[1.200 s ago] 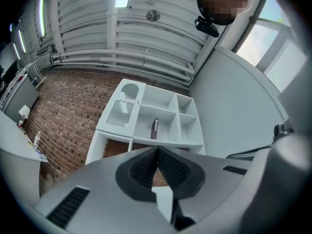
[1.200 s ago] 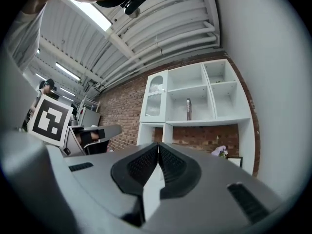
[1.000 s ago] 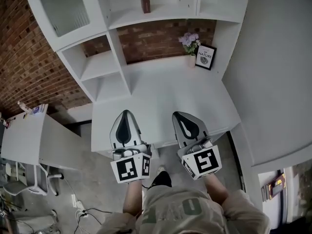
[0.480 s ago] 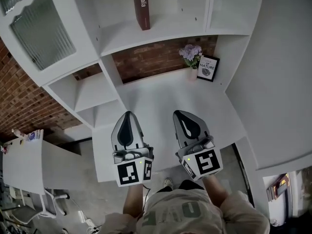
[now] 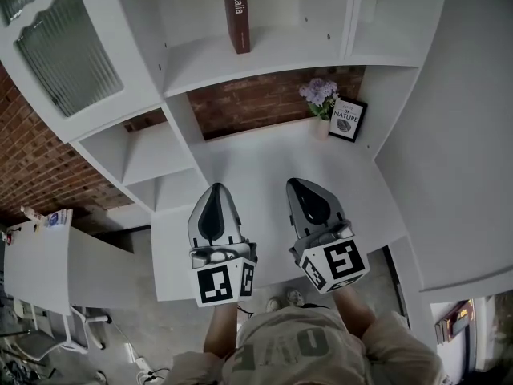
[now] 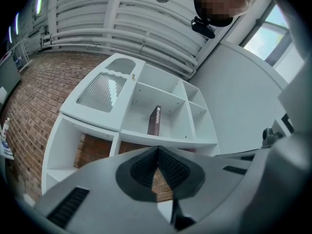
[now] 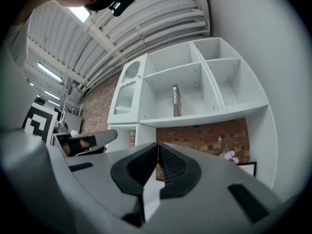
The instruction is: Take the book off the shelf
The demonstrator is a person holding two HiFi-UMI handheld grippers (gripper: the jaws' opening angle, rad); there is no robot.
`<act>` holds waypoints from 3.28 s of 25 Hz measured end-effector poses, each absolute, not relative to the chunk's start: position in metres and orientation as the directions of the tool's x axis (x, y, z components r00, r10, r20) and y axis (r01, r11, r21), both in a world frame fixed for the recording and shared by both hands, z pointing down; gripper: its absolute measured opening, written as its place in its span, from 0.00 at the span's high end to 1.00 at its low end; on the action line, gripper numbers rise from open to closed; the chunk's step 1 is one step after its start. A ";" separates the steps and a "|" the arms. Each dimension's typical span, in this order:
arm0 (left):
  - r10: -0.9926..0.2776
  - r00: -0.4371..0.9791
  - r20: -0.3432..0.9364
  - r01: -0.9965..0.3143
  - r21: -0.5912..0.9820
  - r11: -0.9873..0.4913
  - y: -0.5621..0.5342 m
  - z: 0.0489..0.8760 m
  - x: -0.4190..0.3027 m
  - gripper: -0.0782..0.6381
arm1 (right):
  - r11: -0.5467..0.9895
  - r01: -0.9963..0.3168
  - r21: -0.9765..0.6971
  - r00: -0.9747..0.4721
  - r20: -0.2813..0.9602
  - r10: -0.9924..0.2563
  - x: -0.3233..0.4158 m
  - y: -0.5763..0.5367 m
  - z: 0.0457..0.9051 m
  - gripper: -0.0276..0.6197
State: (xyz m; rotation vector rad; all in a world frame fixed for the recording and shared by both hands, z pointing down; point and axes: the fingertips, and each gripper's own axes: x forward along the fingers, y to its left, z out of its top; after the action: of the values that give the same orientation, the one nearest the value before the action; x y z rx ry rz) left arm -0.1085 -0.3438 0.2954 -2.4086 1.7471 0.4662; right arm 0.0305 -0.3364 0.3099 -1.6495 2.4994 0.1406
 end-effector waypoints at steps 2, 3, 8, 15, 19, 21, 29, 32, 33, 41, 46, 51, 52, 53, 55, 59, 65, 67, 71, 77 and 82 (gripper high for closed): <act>-0.905 0.283 -0.319 -0.944 0.072 -0.321 -0.346 0.294 -0.104 0.87 | 0.390 -0.920 -0.033 -0.379 -0.169 -0.910 0.039 -0.340 0.310 0.93; -0.904 0.284 -0.319 -0.944 0.070 -0.321 -0.347 0.294 -0.102 0.87 | 0.389 -0.921 -0.038 -0.377 -0.169 -0.910 0.042 -0.342 0.310 0.93; -0.907 0.287 -0.308 -0.944 0.070 -0.322 -0.351 0.296 -0.097 0.87 | 0.414 -0.910 -0.032 -0.402 -0.183 -0.897 0.044 -0.344 0.310 0.93; -0.906 0.283 -0.316 -0.943 0.081 -0.323 -0.356 0.295 -0.091 0.87 | 0.432 -0.901 -0.023 -0.423 -0.166 -0.891 0.043 -0.353 0.311 0.93; -0.907 0.279 -0.316 -0.945 0.077 -0.318 -0.357 0.295 -0.091 0.87 | 0.462 -0.887 0.022 -0.457 -0.184 -0.870 0.035 -0.363 0.296 0.93; -0.909 0.274 -0.315 -0.947 0.078 -0.313 -0.356 0.296 -0.093 0.87 | 0.482 -0.874 0.050 -0.482 -0.205 -0.852 0.029 -0.371 0.277 0.93; -0.915 0.261 -0.307 -0.950 0.087 -0.300 -0.352 0.299 -0.102 0.87 | 0.458 -0.867 0.198 -0.499 -0.344 -0.796 0.004 -0.428 0.155 0.45; -0.920 0.254 -0.298 -0.951 0.094 -0.293 -0.351 0.302 -0.106 0.87 | 0.444 -0.880 0.168 -0.474 -0.306 -0.825 0.001 -0.473 0.115 0.45; -0.922 0.251 -0.296 -0.952 0.096 -0.290 -0.350 0.303 -0.108 0.87 | 0.437 -0.888 0.142 -0.460 -0.281 -0.842 0.001 -0.491 0.106 0.45; -0.937 0.206 -0.281 -0.962 0.118 -0.247 -0.344 0.312 -0.126 0.87 | 0.318 -0.948 -0.021 -0.314 -0.109 -0.943 0.009 -0.609 0.081 0.45; -0.943 0.189 -0.275 -0.966 0.119 -0.228 -0.341 0.313 -0.134 0.87 | 0.259 -0.965 -0.033 -0.257 -0.071 -0.964 0.006 -0.645 0.085 0.45; -0.947 0.163 -0.277 -0.970 0.129 -0.205 -0.338 0.314 -0.142 0.87 | 0.248 -0.967 -0.061 -0.247 -0.029 -0.969 0.005 -0.660 0.096 0.45; -0.948 0.156 -0.276 -0.971 0.131 -0.198 -0.338 0.315 -0.145 0.87 | 0.246 -0.967 -0.058 -0.245 -0.020 -0.969 0.004 -0.661 0.099 0.46; -0.950 0.150 -0.274 -0.972 0.134 -0.192 -0.338 0.315 -0.148 0.87 | 0.242 -0.969 -0.053 -0.241 -0.016 -0.970 0.004 -0.662 0.099 0.49; -0.953 0.141 -0.268 -0.974 0.138 -0.183 -0.339 0.317 -0.152 0.87 | 0.220 -0.975 -0.043 -0.219 -0.010 -0.976 0.006 -0.663 0.100 0.64; -0.955 0.130 -0.266 -0.975 0.140 -0.172 -0.338 0.316 -0.156 0.87 | 0.206 -0.979 -0.009 -0.206 -0.001 -0.979 0.004 -0.662 0.100 0.71; -0.951 0.132 -0.279 -0.976 0.133 -0.174 -0.337 0.315 -0.156 0.87 | 0.200 -0.980 -0.007 -0.200 0.006 -0.980 0.004 -0.662 0.101 0.72; -0.951 0.132 -0.280 -0.975 0.135 -0.175 -0.336 0.315 -0.156 0.87 | 0.206 -0.979 -0.005 -0.206 0.013 -0.979 0.004 -0.661 0.102 0.72; -0.951 0.132 -0.278 -0.975 0.137 -0.175 -0.335 0.315 -0.155 0.87 | 0.209 -0.978 0.001 -0.209 0.017 -0.978 0.003 -0.657 0.102 0.73; -0.946 0.132 -0.295 -0.976 0.128 -0.177 -0.332 0.311 -0.157 0.87 | 0.247 -0.969 -0.007 -0.247 -0.023 -0.969 0.003 -0.635 0.101 0.73; -0.949 0.149 -0.279 -0.972 0.134 -0.192 -0.330 0.313 -0.147 0.87 | 0.314 -0.949 0.015 -0.314 -0.076 -0.946 -0.003 -0.599 0.100 0.73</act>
State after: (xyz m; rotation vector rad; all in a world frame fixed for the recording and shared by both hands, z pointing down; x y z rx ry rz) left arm -0.1470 -0.3295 0.3135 -2.3209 1.9456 0.4655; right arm -0.0033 -0.5986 0.1002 -1.8071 2.5029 0.0878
